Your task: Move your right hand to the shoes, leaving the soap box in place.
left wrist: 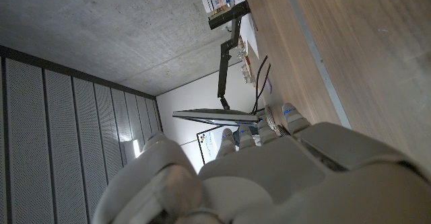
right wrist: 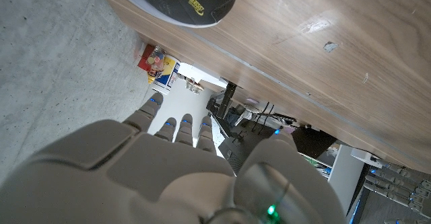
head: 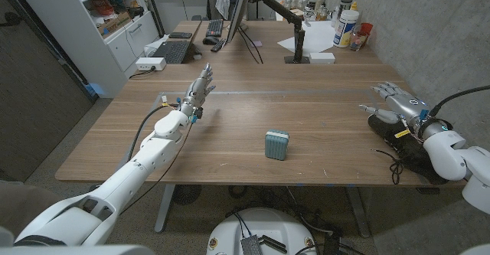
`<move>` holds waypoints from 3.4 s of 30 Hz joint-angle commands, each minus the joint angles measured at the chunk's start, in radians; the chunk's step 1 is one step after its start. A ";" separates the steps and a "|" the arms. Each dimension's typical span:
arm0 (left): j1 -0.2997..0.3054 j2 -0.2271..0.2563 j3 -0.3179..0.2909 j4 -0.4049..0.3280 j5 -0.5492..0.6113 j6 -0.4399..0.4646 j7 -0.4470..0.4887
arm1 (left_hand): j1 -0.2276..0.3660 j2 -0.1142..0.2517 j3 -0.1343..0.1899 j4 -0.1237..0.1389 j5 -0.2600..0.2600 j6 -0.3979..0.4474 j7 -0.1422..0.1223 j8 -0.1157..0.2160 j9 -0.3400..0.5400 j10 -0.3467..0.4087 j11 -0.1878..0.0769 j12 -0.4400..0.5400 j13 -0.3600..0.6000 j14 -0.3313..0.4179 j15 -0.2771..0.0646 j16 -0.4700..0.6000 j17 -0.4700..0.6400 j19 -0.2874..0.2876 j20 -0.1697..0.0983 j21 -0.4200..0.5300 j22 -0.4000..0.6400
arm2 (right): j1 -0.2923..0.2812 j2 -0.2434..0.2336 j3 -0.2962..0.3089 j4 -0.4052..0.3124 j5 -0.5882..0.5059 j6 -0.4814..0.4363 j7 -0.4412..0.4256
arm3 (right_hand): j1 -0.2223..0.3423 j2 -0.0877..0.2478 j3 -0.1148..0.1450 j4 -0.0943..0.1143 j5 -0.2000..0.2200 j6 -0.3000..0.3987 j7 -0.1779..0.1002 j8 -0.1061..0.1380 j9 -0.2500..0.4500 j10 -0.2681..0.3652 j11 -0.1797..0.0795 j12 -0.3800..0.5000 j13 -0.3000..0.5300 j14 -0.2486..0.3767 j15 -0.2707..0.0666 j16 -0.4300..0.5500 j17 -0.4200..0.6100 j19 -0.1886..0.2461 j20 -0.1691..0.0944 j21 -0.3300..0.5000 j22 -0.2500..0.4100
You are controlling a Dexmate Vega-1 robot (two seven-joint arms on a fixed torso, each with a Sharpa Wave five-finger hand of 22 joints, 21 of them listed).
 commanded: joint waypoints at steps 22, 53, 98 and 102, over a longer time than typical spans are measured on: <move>-0.010 -0.006 0.007 -0.002 0.014 0.005 0.010 | 0.003 0.004 -0.004 -0.006 -0.004 0.003 -0.004 0.006 0.003 -0.007 0.001 0.006 0.003 -0.013 0.000 0.003 0.005 0.001 -0.005 0.002 0.004 | -0.045 0.094 0.069 0.015 0.005 0.006 0.003 | 0.012 0.004 0.000 -0.008 -0.004 -0.009 0.006 -0.002 0.004 -0.001 0.012 0.000 0.002 0.016 -0.017 0.008 0.001 0.031 0.003 0.012 0.002; -0.010 -0.010 0.004 0.019 0.008 -0.010 0.000 | 0.006 0.008 -0.001 -0.009 -0.003 0.007 -0.006 0.008 0.003 -0.008 0.001 0.006 0.003 -0.012 0.001 0.004 0.005 0.001 -0.005 0.002 0.004 | -0.085 0.146 0.099 -0.007 0.001 -0.018 0.012 | 0.008 0.009 0.000 -0.008 -0.005 -0.002 0.012 -0.001 0.005 0.019 0.018 0.006 0.003 0.045 -0.015 0.015 0.001 0.063 0.002 0.017 0.002; 0.001 0.004 0.000 -0.002 0.010 -0.002 0.007 | 0.010 0.008 0.002 -0.015 -0.004 0.025 0.000 0.010 0.003 -0.003 0.004 0.008 0.003 -0.011 0.002 0.003 0.005 0.006 -0.018 0.002 0.003 | -0.138 0.202 0.147 -0.021 0.015 -0.056 0.034 | 0.001 0.013 -0.002 -0.008 -0.005 -0.041 0.026 -0.016 0.005 0.024 0.020 0.002 0.003 0.065 -0.011 0.013 0.001 0.079 0.019 0.012 0.002; -0.007 -0.003 0.007 0.000 0.015 -0.001 0.005 | 0.010 0.008 0.002 -0.015 -0.004 0.024 0.000 0.010 0.003 -0.004 0.002 0.007 0.003 -0.011 0.002 0.003 0.005 0.006 -0.018 0.002 0.003 | -0.138 0.219 0.152 -0.016 0.025 -0.056 0.020 | 0.001 0.014 -0.002 -0.008 -0.005 -0.052 0.028 -0.018 0.005 0.021 0.019 0.000 0.003 0.066 -0.008 0.012 0.001 0.079 0.021 0.011 0.002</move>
